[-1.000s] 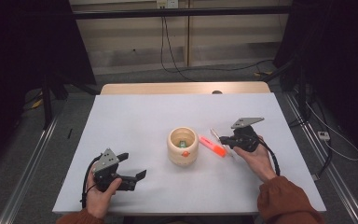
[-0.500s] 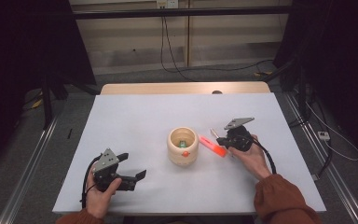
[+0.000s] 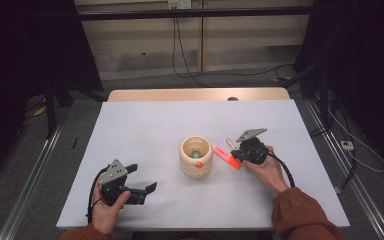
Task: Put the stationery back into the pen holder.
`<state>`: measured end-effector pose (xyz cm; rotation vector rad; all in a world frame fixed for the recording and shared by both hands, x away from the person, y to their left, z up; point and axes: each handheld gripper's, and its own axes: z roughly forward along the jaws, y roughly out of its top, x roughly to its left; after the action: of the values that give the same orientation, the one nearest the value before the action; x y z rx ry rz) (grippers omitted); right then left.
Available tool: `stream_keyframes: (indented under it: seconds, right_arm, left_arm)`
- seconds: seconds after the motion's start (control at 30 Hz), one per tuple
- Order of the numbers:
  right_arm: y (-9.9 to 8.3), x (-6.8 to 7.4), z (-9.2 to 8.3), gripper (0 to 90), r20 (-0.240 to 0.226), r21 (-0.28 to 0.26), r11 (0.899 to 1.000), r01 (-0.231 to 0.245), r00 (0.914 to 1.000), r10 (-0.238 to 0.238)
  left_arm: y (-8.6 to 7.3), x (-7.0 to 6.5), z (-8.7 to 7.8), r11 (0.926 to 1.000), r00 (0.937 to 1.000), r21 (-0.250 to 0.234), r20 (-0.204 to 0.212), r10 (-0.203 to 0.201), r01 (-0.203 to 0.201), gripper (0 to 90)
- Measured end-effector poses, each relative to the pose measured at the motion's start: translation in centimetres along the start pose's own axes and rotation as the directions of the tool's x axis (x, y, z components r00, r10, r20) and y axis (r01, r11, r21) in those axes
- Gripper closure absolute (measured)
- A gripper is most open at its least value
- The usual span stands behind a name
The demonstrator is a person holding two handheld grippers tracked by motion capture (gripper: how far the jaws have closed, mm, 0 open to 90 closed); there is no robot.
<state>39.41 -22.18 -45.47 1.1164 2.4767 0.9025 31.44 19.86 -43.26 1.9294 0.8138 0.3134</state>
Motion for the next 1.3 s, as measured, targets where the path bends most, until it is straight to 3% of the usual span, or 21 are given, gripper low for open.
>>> stream_keyframes:
  seconds: [0.6, 0.8, 1.07, 1.3]
  right_arm:
    - [-0.1, 1.1, 0.2, 90.0, -0.07, 0.009, 1.0, -0.021, 0.9973, 0.021]
    - [-0.1, 1.1, 0.2, 90.0, -0.065, 0.008, 1.0, -0.024, 0.9976, 0.024]
    - [-0.2, 0.6, -0.4, 84.2, -0.053, -0.021, 0.999, -0.042, 0.9977, 0.041]
    - [0.0, 0.3, -1.5, 66.5, -0.059, -0.066, 0.996, -0.061, 0.9966, 0.058]
  left_arm:
    - [0.0, 0.0, 0.0, 1.0, 1.0, 0.0, 0.004, 0.001, -0.001, 5.1]
    - [0.0, 0.0, 0.0, 1.0, 1.0, -0.001, 0.003, 0.001, -0.001, 5.1]
    - [0.0, 0.0, 0.0, 1.0, 1.0, 0.0, 0.004, 0.004, -0.004, 5.1]
    - [0.0, 0.0, -0.1, 1.0, 1.0, -0.001, 0.005, -0.003, 0.003, 5.1]
